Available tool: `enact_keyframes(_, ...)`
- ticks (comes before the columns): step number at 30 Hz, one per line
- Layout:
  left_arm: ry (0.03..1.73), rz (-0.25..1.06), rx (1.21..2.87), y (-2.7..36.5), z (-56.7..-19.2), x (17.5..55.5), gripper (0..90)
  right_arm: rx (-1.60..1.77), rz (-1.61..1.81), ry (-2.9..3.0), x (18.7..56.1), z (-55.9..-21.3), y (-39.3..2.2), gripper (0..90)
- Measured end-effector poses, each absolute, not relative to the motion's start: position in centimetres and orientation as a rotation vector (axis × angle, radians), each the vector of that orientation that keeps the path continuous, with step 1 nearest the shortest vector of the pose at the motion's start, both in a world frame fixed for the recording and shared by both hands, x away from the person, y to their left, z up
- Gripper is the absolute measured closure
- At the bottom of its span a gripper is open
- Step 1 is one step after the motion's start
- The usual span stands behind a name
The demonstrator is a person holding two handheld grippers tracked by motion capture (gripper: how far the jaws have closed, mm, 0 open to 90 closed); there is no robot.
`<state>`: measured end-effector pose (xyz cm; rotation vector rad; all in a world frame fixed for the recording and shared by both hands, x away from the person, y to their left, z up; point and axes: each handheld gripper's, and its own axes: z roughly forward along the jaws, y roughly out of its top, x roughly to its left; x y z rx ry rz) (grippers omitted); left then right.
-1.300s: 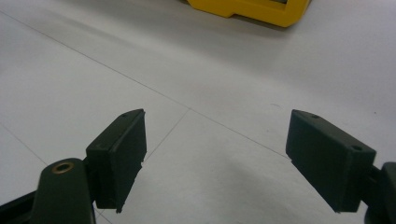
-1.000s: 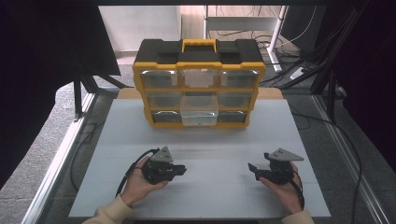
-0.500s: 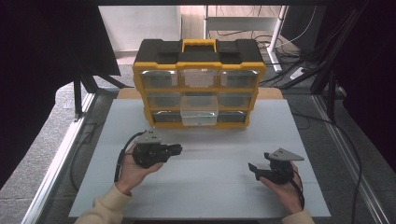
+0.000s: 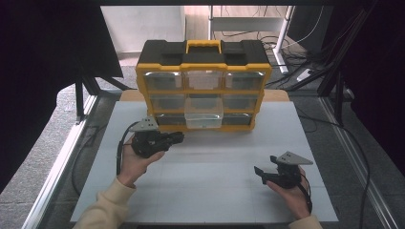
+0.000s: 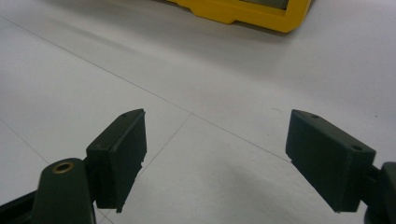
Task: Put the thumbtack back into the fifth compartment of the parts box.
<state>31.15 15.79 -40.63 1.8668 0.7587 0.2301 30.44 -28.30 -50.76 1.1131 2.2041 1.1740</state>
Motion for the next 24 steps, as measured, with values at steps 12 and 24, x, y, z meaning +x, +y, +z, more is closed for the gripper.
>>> enact_keyframes(12, 0.758, 0.259, 1.811, 15.6, -38.7, 32.9, 82.4, 1.110, 1.162, 2.205, 30.4, -50.7, -28.3, 21.0)
enact_keyframes(24, 0.755, 0.268, 1.793, 14.8, -36.8, 35.5, 82.4, 1.107, 1.156, 2.213, 30.4, -50.8, -28.3, 20.9)
